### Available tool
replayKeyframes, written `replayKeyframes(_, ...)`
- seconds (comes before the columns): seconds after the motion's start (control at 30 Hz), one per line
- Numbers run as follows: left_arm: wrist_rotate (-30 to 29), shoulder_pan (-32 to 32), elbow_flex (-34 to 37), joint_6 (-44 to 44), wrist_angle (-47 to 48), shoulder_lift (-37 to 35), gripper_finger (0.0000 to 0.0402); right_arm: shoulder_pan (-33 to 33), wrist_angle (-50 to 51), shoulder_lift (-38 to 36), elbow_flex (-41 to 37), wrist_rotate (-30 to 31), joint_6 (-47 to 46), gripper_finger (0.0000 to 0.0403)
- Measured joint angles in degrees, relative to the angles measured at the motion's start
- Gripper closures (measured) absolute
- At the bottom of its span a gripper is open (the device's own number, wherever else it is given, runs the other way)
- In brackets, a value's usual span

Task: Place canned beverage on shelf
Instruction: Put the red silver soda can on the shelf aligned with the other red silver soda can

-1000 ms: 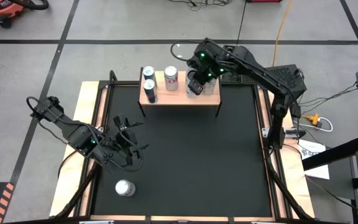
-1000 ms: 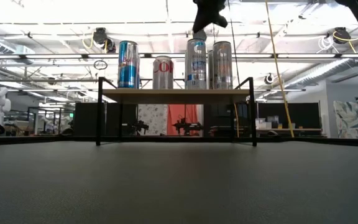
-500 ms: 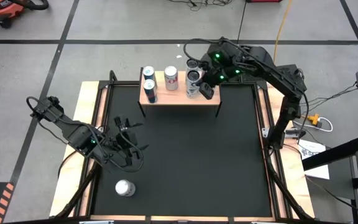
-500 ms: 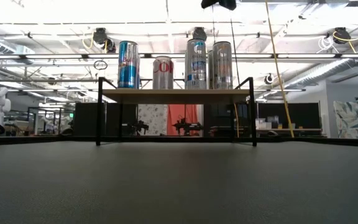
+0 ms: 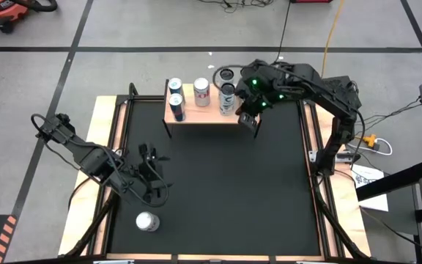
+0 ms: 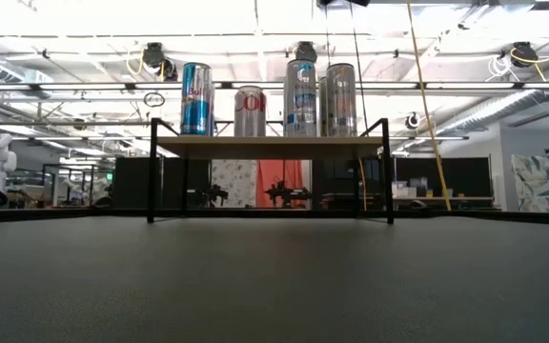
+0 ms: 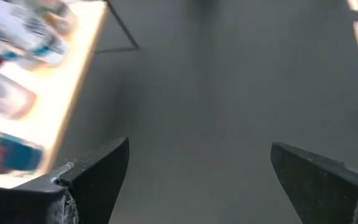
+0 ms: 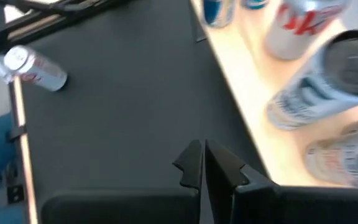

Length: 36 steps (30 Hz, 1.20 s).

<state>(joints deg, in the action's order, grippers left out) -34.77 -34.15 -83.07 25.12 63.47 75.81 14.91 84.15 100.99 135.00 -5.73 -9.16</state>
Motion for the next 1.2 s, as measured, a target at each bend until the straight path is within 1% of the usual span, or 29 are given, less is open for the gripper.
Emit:
replayKeyframes(0.1, 3.03, 0.0, 0.0, 0.04, 0.02, 0.0, 0.0008, -2.19, 1.28, 0.0, 0.0, 0.68, -0.06, 0.0403)
replayKeyframes(0.27, 3.3, 0.0, 0.0, 3.03, 0.02, 0.0, 0.0008, -6.78, 5.5, 0.02, 0.0, 10.26, -3.3, 0.0403)
replayKeyframes(0.33, 4.66, 0.0, 0.0, 3.48, 0.02, 0.0, 0.0008, -8.91, 5.9, 0.02, 0.0, 13.07, -4.9, 0.0403)
replayKeyframes(0.53, 9.42, 0.0, 0.0, 3.86, 0.01, 0.0, 0.0008, -15.9, 5.86, -0.42, 0.0, 13.57, -8.5, 0.0403)
replayKeyframes(0.7, 9.88, 0.0, 0.0, 4.55, 0.02, 0.0, 0.0008, -21.8, 5.87, -0.37, 0.0, 13.57, -10.24, 0.0403)
replayKeyframes(0.87, 11.29, 0.0, 0.0, 6.03, 0.0, 0.0, 0.0008, -26.02, 5.87, -0.37, 0.0, 13.61, -12.92, 0.0403)
replayKeyframes(0.97, 14.3, 0.0, 0.0, 6.13, 0.0, 0.0, 0.0008, -27.85, 5.87, -0.37, 0.0, 13.68, -14.16, 0.0403)
replayKeyframes(1.03, 16.56, 0.0, 0.0, 7.31, 0.01, 0.0, 0.0008, -28.89, 5.87, -0.37, 0.0, 14.93, -14.85, 0.0403)
replayKeyframes(1.13, 18.81, 0.0, 0.0, 10.77, 0.04, 0.33, 0.0008, -29.93, 5.89, -0.37, 0.0, 18.75, -15.89, 0.0403)
replayKeyframes(1.2, 21.62, -0.1, 0.0, 13.35, 0.55, 0.98, 0.0008, -30.23, 5.89, -0.37, 0.0, 19.64, -15.88, 0.0403)
